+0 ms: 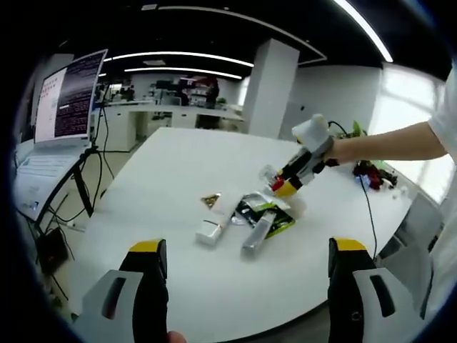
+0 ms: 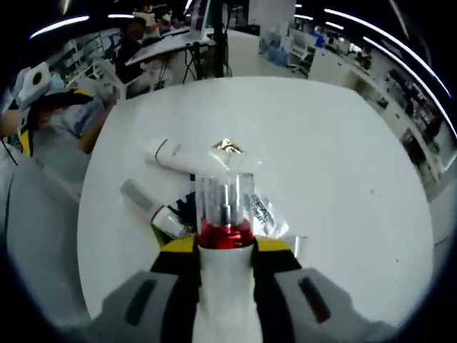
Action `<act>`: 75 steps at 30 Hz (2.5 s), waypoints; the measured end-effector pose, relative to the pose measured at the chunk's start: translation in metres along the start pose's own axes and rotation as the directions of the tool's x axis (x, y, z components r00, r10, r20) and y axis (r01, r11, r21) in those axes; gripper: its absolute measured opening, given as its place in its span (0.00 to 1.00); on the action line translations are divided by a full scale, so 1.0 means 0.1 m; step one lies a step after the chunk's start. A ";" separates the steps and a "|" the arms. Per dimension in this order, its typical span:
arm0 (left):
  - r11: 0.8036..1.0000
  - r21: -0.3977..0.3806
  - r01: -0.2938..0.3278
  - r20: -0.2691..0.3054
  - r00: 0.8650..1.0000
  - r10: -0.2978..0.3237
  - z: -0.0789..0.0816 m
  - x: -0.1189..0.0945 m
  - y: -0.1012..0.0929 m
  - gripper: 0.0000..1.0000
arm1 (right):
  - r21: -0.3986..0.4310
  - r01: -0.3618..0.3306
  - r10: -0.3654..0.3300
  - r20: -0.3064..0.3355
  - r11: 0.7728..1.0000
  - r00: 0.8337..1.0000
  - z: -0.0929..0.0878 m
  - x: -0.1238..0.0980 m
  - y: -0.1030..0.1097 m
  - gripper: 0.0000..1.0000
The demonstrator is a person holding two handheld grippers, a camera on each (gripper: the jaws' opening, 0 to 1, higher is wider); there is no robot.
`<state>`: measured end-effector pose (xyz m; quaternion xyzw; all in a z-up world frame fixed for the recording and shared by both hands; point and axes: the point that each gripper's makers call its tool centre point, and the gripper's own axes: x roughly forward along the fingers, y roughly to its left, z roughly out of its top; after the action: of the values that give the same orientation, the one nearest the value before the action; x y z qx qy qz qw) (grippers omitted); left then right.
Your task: Arrange the skincare products in the storage area until every visible bottle or jar stands upright without overlapping.
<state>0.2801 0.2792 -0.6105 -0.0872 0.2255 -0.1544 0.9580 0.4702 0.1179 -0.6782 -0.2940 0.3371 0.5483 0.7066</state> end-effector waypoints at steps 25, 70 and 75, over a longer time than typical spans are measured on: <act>0.997 0.075 0.008 -0.013 1.000 -0.007 -0.02 -0.01 -0.08 0.90 | 0.208 0.038 -0.091 0.253 0.977 0.963 -0.53 -0.73 -0.02 0.28; 0.997 0.073 0.004 -0.046 0.999 -0.001 -0.06 0.02 -0.06 0.89 | -0.120 -0.184 0.203 0.171 0.976 0.964 -0.74 -0.84 -0.09 0.28; 0.997 0.075 0.005 -0.056 0.998 -0.001 -0.08 0.03 -0.07 0.89 | -0.135 -0.200 0.221 0.164 0.970 0.961 -0.74 -0.84 -0.10 0.28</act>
<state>0.2777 0.2711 -0.6169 -0.0473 0.2461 -0.1668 0.9536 0.4543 0.0087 -0.6551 -0.2475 0.2692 0.6634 0.6528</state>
